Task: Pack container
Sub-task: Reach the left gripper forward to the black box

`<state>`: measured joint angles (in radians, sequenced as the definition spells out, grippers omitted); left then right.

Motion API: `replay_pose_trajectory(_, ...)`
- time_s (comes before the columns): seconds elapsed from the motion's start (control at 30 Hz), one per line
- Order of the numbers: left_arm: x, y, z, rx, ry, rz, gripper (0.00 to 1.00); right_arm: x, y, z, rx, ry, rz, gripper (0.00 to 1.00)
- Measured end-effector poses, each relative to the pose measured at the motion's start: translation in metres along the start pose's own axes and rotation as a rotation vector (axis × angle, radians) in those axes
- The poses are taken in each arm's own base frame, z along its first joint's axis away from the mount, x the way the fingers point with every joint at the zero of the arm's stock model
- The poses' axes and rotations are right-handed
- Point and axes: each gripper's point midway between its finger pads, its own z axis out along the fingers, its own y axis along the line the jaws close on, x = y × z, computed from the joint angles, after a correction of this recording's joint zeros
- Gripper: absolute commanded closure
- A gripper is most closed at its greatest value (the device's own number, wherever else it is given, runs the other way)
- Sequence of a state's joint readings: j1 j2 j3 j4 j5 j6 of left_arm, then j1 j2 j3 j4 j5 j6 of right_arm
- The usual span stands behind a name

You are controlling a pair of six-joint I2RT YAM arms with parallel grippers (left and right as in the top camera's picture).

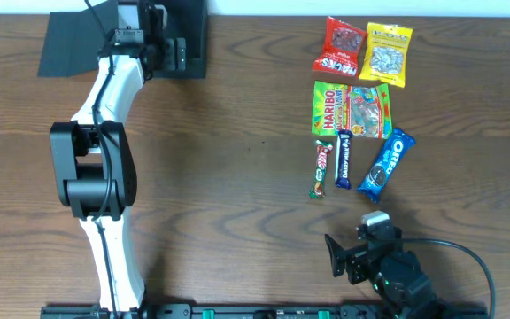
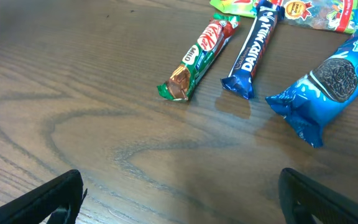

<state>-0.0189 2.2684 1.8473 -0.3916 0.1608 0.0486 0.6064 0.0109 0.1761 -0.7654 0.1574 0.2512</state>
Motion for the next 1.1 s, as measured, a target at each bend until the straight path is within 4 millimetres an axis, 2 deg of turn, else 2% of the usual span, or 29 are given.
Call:
replay_pose_trajectory(0.2, 0.022, -0.004, -0.006, -0.007, 0.112, -0.002, 0.05, 0.0, 0.0, 0.0, 0.0, 0.0, 0.0, 0.01)
replay_pose_trajectory(0.57, 0.1, -0.009, -0.027, -0.013, 0.439, -0.085, 0.05, 0.0, 0.0, 0.0, 0.0, 0.0, 0.0, 0.01)
replay_pose_trajectory(0.7, 0.13, -0.025, -0.044, 0.056, 0.582, -0.152, 0.05, 0.0, 0.0, 0.0, 0.0, 0.0, 0.0, 0.01)
replay_pose_trajectory(0.87, 0.148, -0.045, -0.061, 0.152, 0.688, -0.219, 0.05, 0.0, 0.0, 0.0, 0.0, 0.0, 0.0, 0.01)
replay_pose_trajectory(1.1, 0.142, -0.075, -0.069, 0.334, 0.699, -0.292, 0.05, 0.0, 0.0, 0.0, 0.0, 0.0, 0.0, 0.01)
